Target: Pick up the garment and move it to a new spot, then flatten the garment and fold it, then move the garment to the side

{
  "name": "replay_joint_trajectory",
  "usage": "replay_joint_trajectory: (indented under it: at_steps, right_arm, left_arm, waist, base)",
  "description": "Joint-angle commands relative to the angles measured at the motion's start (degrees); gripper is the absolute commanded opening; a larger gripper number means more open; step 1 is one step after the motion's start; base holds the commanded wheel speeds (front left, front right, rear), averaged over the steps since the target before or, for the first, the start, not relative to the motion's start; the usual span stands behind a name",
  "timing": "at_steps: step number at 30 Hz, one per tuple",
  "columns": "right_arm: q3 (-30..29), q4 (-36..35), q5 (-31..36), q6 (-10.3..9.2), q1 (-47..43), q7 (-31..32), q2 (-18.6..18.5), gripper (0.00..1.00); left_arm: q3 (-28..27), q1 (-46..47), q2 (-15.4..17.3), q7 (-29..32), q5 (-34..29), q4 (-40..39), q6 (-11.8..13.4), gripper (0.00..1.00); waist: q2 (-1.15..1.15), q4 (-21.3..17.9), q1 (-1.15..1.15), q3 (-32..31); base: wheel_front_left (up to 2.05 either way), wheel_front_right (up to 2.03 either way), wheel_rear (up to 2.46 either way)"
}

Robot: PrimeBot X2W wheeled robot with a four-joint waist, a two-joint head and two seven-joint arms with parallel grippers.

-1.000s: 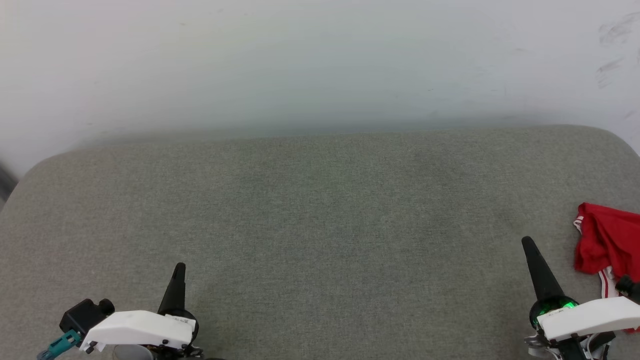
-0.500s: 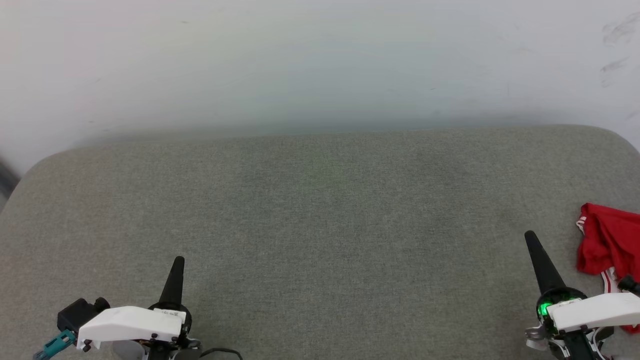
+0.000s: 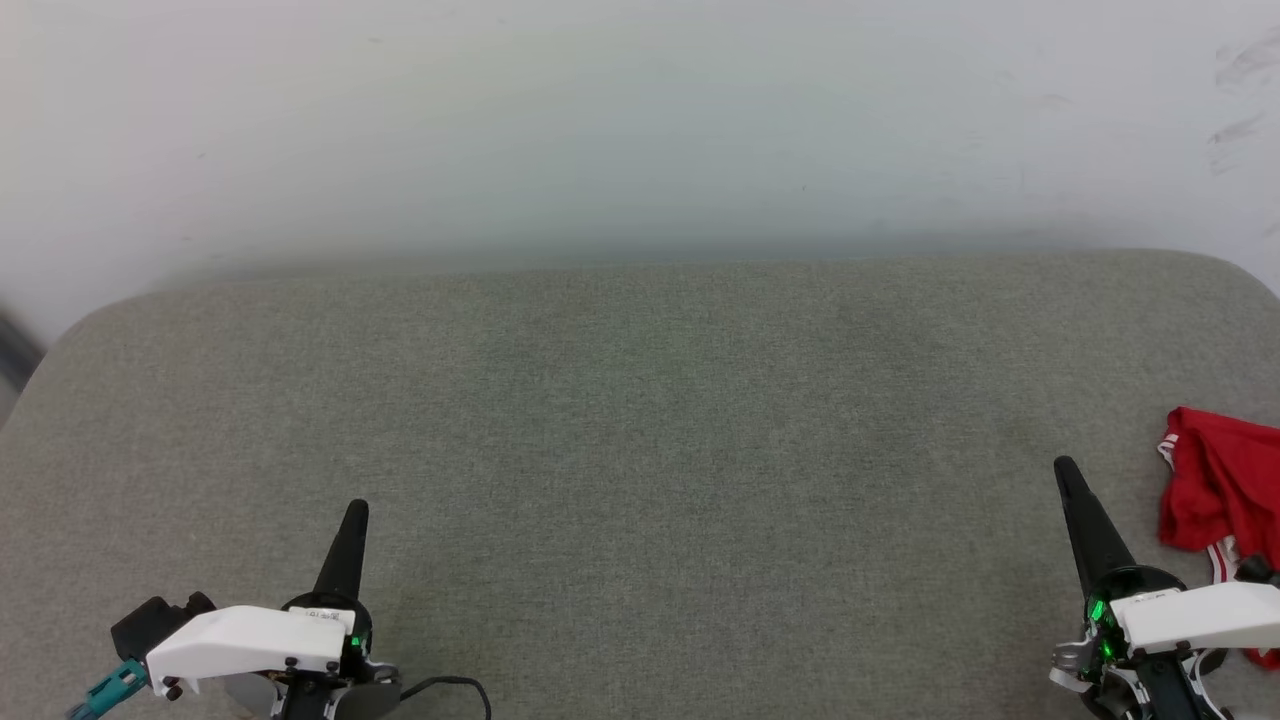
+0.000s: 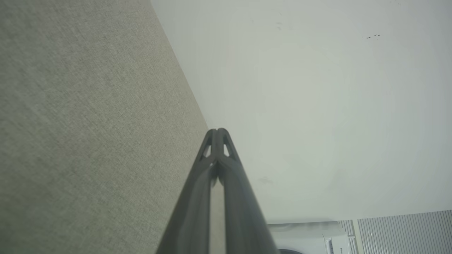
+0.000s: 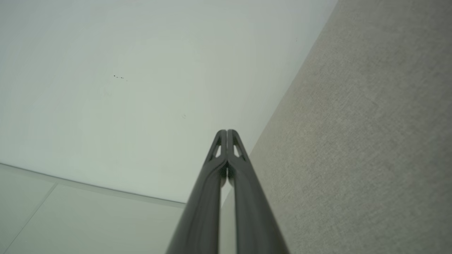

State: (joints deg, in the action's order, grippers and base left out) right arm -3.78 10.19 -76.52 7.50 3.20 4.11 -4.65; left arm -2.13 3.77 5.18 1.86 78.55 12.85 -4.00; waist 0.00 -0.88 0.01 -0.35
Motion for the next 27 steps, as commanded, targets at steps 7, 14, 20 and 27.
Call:
replay_joint_trajectory:
  at_steps: [7,14,20,27]
  right_arm:
    - [-0.49,0.72,-4.11,-0.01,1.59,0.49,0.37,0.00]
    - [-0.83,1.58,-7.27,-0.01,1.91,0.82,0.57,0.00]
    - [-1.10,2.18,-9.85,-0.01,2.33,0.99,0.72,0.00]
    - [-1.43,2.89,-12.68,-0.02,2.85,1.36,0.89,0.00]
  left_arm:
    - [-1.15,1.49,-0.45,1.12,3.46,0.16,-1.12,0.00]
    - [-1.84,1.78,-0.90,1.93,6.11,0.44,-1.70,0.00]
    - [-2.54,2.02,-1.22,2.66,8.35,0.69,-2.25,0.00]
    - [-3.24,2.38,-1.52,3.45,10.74,0.93,-2.81,0.00]
  waist:
    - [0.00,0.16,-0.01,0.10]
    - [0.00,0.32,-0.01,0.19]
    - [0.00,0.46,-0.01,0.28]
    - [0.00,0.62,-0.01,0.37]
  base:
    - [0.00,0.00,0.00]
    - [0.00,0.00,0.00]
    - [0.00,0.00,0.00]
    - [0.00,0.00,0.00]
